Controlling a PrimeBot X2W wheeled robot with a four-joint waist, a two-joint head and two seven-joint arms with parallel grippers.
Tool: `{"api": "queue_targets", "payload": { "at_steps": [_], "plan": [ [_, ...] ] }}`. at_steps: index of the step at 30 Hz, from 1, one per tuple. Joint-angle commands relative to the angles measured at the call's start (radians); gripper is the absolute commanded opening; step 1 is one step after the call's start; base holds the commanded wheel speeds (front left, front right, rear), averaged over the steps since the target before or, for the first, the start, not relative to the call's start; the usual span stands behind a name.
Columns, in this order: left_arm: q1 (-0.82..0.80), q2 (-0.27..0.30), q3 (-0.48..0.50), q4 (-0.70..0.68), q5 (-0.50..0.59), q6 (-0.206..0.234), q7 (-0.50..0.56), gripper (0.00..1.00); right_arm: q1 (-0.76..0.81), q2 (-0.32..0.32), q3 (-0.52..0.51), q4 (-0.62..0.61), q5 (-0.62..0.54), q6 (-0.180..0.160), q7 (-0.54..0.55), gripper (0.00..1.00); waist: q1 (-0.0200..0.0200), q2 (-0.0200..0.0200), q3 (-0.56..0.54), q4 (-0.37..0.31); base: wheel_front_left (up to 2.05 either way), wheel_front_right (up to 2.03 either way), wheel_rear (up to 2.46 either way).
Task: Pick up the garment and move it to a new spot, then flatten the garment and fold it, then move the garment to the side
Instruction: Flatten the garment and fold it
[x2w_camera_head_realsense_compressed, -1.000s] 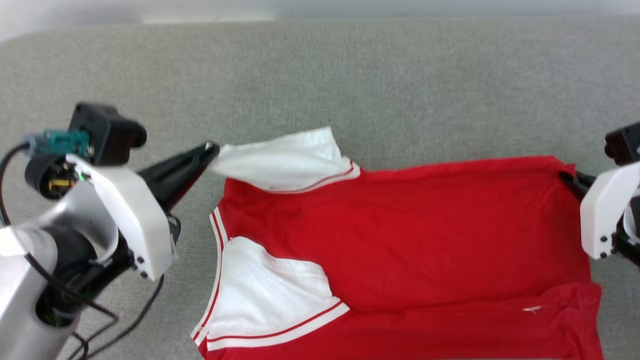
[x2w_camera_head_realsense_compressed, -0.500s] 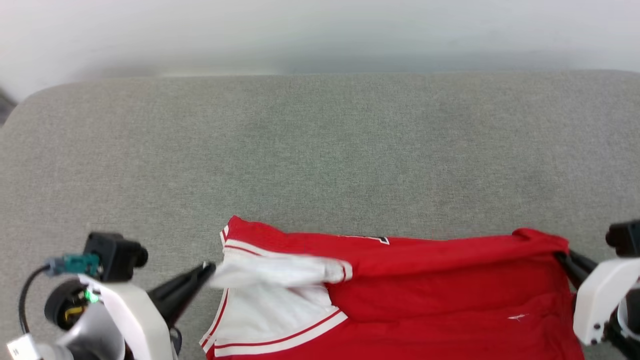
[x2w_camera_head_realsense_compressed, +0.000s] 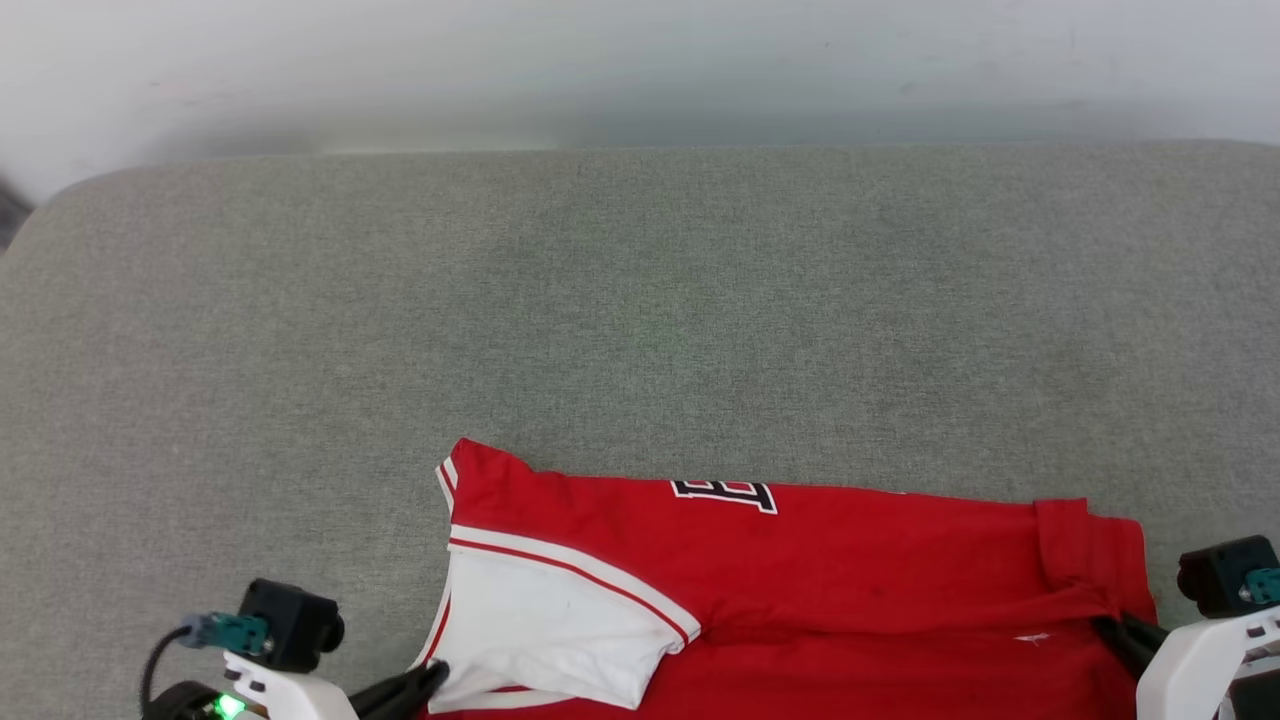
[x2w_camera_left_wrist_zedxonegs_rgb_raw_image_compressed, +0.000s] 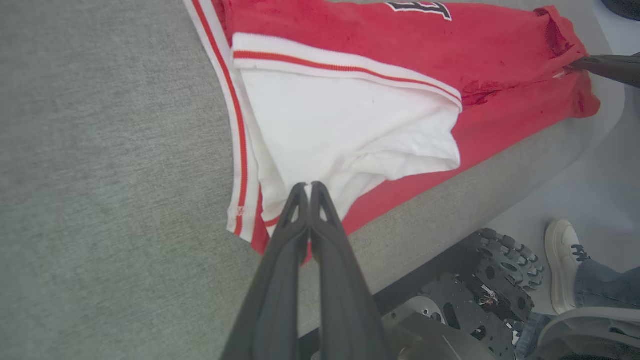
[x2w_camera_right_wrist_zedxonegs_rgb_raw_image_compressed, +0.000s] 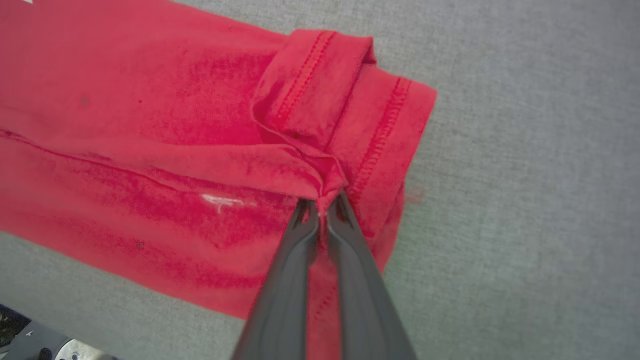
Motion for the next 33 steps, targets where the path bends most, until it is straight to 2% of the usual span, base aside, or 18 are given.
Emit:
{"api": "queue_targets", "payload": {
  "at_steps": [1, 10, 11, 12, 13, 14, 15, 23, 26, 27, 31, 32, 33],
  "plan": [
    [0.011, -0.009, -0.011, 0.016, 0.010, -0.002, 0.004, 0.00, 0.006, -0.010, 0.012, 0.008, -0.012, -0.001, -0.002, 0.00, 0.0000, -0.0001, 0.003, -0.001, 0.00, 0.00, 0.00],
    [-0.010, -0.046, -0.061, 0.104, 0.040, -0.020, -0.001, 0.00, -0.013, -0.026, 0.048, 0.060, -0.034, -0.001, -0.019, 0.00, 0.0000, -0.0001, 0.008, -0.003, 0.00, 0.00, 0.00],
    [-0.012, -0.049, -0.066, 0.112, 0.044, -0.021, -0.004, 0.00, -0.014, -0.028, 0.056, 0.064, -0.032, -0.001, -0.022, 0.06, 0.0000, -0.0001, 0.007, -0.003, 0.00, 0.00, 0.00],
    [-0.014, -0.053, -0.070, 0.120, 0.047, -0.023, -0.004, 0.00, -0.015, -0.027, 0.062, 0.067, -0.027, -0.001, -0.026, 0.36, 0.0000, -0.0001, 0.005, -0.004, 0.00, 0.00, 0.00],
    [-0.015, -0.057, -0.074, 0.128, 0.047, -0.026, -0.006, 0.00, -0.017, -0.024, 0.067, 0.069, -0.021, -0.001, -0.030, 1.00, 0.0000, -0.0001, 0.002, -0.005, 0.00, 0.00, 0.00],
    [-0.017, -0.060, -0.077, 0.134, 0.052, -0.027, -0.011, 0.08, -0.020, -0.023, 0.071, 0.070, -0.015, -0.001, -0.034, 1.00, 0.0000, -0.0001, -0.002, -0.005, 0.00, 0.00, 0.00],
    [-0.019, -0.062, -0.079, 0.140, 0.059, -0.029, -0.017, 1.00, -0.021, -0.024, 0.077, 0.067, -0.009, -0.001, -0.034, 1.00, 0.0000, -0.0001, -0.007, -0.006, 0.00, 0.00, 0.00],
    [-0.040, -0.100, -0.045, 0.150, 0.085, -0.034, -0.134, 1.00, -0.030, -0.030, 0.037, -0.029, 0.080, -0.001, -0.027, 1.00, 0.0000, -0.0001, -0.051, -0.013, 0.00, 0.00, 0.00],
    [-0.050, -0.113, -0.019, 0.148, 0.100, -0.017, -0.191, 1.00, -0.038, -0.020, 0.011, -0.059, 0.100, -0.001, -0.028, 1.00, 0.0000, -0.0001, -0.064, -0.016, 0.00, 0.00, 0.00],
    [-0.061, -0.149, 0.031, 0.143, 0.133, 0.015, -0.313, 1.00, -0.049, 0.008, -0.038, -0.103, 0.113, -0.001, -0.042, 1.00, 0.0000, -0.0001, -0.078, -0.017, 0.00, 0.00, 0.00],
    [-0.070, -0.195, 0.098, 0.145, 0.192, 0.060, -0.498, 1.00, -0.042, 0.076, -0.115, -0.136, 0.100, -0.001, -0.056, 1.00, 0.0000, -0.0001, -0.090, -0.017, 0.00, 0.00, 0.00],
    [-0.066, -0.218, 0.131, 0.150, 0.239, 0.098, -0.579, 1.00, -0.026, 0.119, -0.147, -0.147, 0.091, -0.001, -0.054, 1.00, 0.0000, -0.0001, -0.093, -0.017, 0.00, 0.00, 0.00],
    [-0.061, -0.235, 0.149, 0.147, 0.256, 0.116, -0.601, 1.00, -0.017, 0.140, -0.166, -0.149, 0.081, -0.001, -0.053, 1.00, 0.0000, -0.0001, -0.094, -0.016, 0.00, 0.00, 0.00]
  ]
}}
